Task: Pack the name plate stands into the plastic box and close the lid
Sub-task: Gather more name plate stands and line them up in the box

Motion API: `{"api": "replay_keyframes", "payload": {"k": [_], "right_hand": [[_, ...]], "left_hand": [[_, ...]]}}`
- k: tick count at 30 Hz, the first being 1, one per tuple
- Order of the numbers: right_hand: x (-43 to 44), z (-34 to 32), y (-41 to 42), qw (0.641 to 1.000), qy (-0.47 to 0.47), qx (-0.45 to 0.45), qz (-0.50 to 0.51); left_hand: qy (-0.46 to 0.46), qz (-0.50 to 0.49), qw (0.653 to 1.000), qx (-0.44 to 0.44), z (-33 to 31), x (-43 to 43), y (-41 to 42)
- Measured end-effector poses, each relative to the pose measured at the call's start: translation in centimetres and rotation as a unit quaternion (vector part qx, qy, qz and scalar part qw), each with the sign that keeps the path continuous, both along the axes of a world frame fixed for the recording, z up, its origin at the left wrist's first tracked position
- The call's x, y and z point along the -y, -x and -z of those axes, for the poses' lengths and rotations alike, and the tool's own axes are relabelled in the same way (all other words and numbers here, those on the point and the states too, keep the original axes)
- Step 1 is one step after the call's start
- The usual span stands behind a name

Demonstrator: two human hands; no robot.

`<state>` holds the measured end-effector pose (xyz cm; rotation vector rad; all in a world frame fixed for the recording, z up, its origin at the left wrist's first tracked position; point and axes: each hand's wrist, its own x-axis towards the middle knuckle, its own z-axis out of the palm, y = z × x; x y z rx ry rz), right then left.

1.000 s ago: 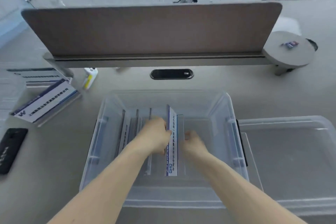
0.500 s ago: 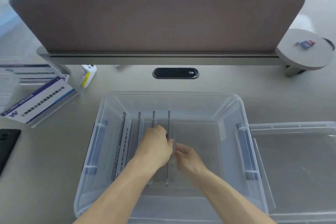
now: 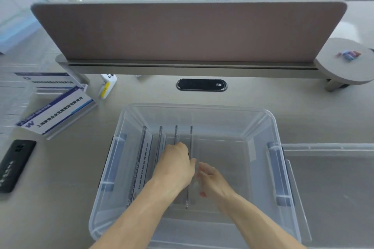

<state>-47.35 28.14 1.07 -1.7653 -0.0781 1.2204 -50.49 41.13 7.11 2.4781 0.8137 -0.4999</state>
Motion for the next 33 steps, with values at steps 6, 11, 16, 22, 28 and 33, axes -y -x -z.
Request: {"api": "replay_keyframes", "payload": {"k": [6, 11, 16, 22, 28, 33], "right_hand": [[-0.6, -4.2, -0.5, 0.977, 0.000, 0.113, 0.180], [-5.3, -13.7, -1.1, 0.942, -0.138, 0.267, 0.151], [-14.1, -19.8, -0.4, 0.917, -0.155, 0.368, -0.009], [-27.1, -19.4, 1.0, 0.887, -0.113, 0.415, -0.167], [-40.5, -13.1, 0.8, 0.921, -0.001, 0.332, -0.205], [-45.8, -6.1, -1.5, 0.914, 0.104, 0.318, -0.230]], "left_hand": [[0.145, -0.066, 0.981, 0.110, -5.7, -4.9, 2.8], [0.123, -0.168, 0.932, 0.296, -12.7, -12.4, 7.5], [0.085, -0.329, 0.883, 0.325, -15.1, -21.7, 12.0], [0.032, -0.395, 0.887, 0.236, -10.8, -33.0, 15.4], [0.114, -0.450, 0.866, 0.187, -2.8, -41.1, 18.0], [0.197, -0.405, 0.871, 0.196, 4.5, -45.4, 18.6]]}}
